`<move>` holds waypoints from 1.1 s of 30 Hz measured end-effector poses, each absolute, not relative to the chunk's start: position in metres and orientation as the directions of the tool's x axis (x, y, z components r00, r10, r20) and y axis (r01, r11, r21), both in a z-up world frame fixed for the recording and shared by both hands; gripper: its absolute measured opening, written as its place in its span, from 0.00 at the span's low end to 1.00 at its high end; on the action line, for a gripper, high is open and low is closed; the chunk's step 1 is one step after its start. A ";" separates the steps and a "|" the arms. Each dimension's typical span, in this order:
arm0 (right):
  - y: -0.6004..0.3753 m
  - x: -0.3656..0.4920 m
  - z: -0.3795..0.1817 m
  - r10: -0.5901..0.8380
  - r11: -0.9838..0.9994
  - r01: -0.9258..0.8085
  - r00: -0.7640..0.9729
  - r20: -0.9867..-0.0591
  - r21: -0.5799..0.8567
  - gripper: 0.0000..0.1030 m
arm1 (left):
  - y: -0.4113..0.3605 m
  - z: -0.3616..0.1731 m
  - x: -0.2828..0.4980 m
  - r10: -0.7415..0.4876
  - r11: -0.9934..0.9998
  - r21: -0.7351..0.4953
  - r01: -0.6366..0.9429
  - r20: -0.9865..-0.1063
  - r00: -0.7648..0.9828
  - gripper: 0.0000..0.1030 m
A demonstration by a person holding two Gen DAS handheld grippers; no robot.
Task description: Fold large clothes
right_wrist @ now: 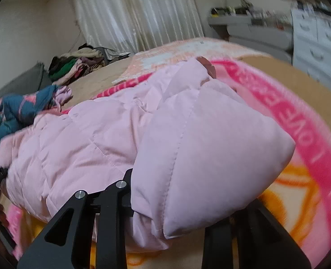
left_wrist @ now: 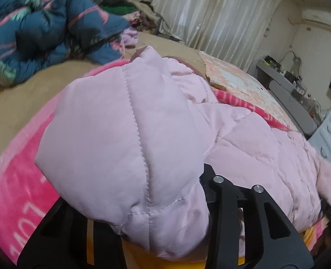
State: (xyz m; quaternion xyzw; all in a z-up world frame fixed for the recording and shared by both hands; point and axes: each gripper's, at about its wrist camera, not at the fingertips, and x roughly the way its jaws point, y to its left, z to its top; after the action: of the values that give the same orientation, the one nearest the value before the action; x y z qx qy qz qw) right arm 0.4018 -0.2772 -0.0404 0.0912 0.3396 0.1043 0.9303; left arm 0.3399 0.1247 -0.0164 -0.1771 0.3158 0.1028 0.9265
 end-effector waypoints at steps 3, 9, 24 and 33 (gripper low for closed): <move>-0.269 0.397 -0.025 0.234 0.971 -0.161 0.770 -0.593 0.175 0.22 | 0.122 -0.003 0.335 0.084 0.928 -0.245 -0.282 -0.599 0.796 0.27; -0.257 0.377 0.009 0.227 0.971 -0.232 0.811 -0.539 0.060 0.22 | 0.113 0.026 0.323 0.088 0.948 -0.206 -0.241 -0.558 0.825 0.25; -0.258 0.269 0.053 0.252 0.947 -0.313 0.864 -0.436 -0.073 0.21 | 0.107 0.052 0.234 0.065 0.969 -0.173 -0.177 -0.512 0.856 0.24; -0.268 0.210 0.037 0.234 0.948 -0.305 0.857 -0.458 -0.087 0.22 | 0.099 0.035 0.173 0.071 0.977 -0.135 -0.165 -0.524 0.849 0.24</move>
State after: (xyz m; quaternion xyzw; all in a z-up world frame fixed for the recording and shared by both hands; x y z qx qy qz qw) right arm 0.2098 -0.2677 0.0366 -0.0786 0.2272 0.1402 0.9605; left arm 0.1727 0.0986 0.0349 -0.0877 0.2679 0.0617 0.9575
